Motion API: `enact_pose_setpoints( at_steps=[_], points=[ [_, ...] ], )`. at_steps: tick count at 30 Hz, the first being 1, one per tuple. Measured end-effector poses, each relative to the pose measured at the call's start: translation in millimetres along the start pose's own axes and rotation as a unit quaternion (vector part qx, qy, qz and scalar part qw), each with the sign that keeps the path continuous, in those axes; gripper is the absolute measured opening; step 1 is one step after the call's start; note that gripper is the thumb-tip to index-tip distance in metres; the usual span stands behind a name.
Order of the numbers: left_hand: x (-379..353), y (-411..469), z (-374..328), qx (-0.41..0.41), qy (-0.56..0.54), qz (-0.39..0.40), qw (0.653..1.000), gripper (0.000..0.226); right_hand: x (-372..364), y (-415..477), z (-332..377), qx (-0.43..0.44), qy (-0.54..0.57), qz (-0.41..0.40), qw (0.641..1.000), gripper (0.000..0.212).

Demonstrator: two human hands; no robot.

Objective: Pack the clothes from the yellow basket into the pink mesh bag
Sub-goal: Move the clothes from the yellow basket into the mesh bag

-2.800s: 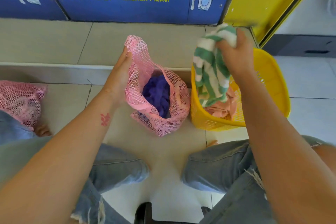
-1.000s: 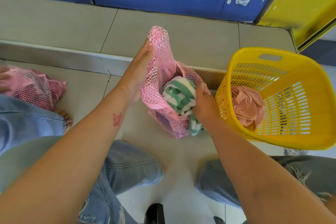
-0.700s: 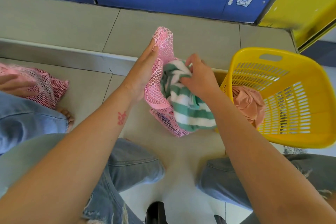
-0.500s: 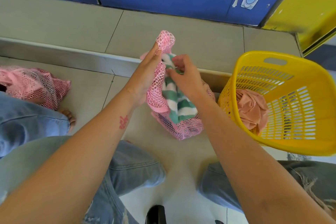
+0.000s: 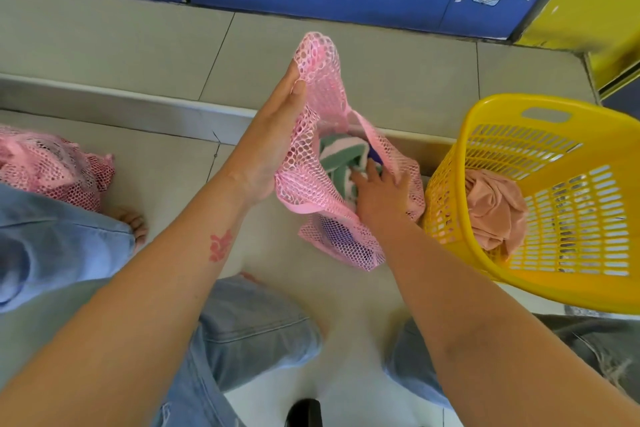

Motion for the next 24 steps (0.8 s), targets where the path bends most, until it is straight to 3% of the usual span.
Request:
enact_pose_setpoints(
  at_steps=[2, 7, 10, 13, 15, 19, 22, 24],
  points=[
    [-1, -1, -3, -0.006, 0.037, -0.007, 0.999, 0.053, 6, -1, -8, -0.024, 0.032, -0.002, 0.999, 0.071],
    [-1, -3, 6, 0.002, 0.048, -0.029, 0.998, 0.05, 22, -33, -10, 0.055, 0.14, -0.156, 0.976, 0.076],
    [-4, -8, 11, 0.01, 0.053, -0.026, 0.998, 0.049, 17, -58, -25, -0.003, 0.189, -0.22, 0.957, 0.074],
    [-5, -14, 8, 0.008, 0.059, -0.025, 0.998, 0.049, -2, -66, -43, -0.125, 0.246, -0.135, 0.952, 0.086],
    [-4, -16, 7, 0.007, 0.064, -0.026, 0.998, 0.049, -10, -62, -47, -0.159, 0.253, -0.08, 0.951, 0.074],
    [-4, -21, 5, 0.008, 0.07, -0.029, 0.997, 0.05, 23, -60, -36, -0.087, 0.322, -0.111, 0.936, 0.037],
    [-7, -21, 4, 0.011, 0.072, -0.027, 0.997, 0.05, 58, -57, -15, -0.022, 0.446, -0.131, 0.885, 0.03],
    [-10, -20, 3, 0.014, 0.072, -0.023, 0.997, 0.05, 73, -52, 6, 0.041, 0.456, -0.14, 0.878, 0.031]
  ],
)
Point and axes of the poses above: each hand's wrist, its own y-axis towards the middle knuckle, its own x-axis out of the back of the hand, z = x × y, the point moved 7 cm from there along y, towards the middle knuckle, and after that the axes turned 5 degrees about -x, right-handed, at the moved point
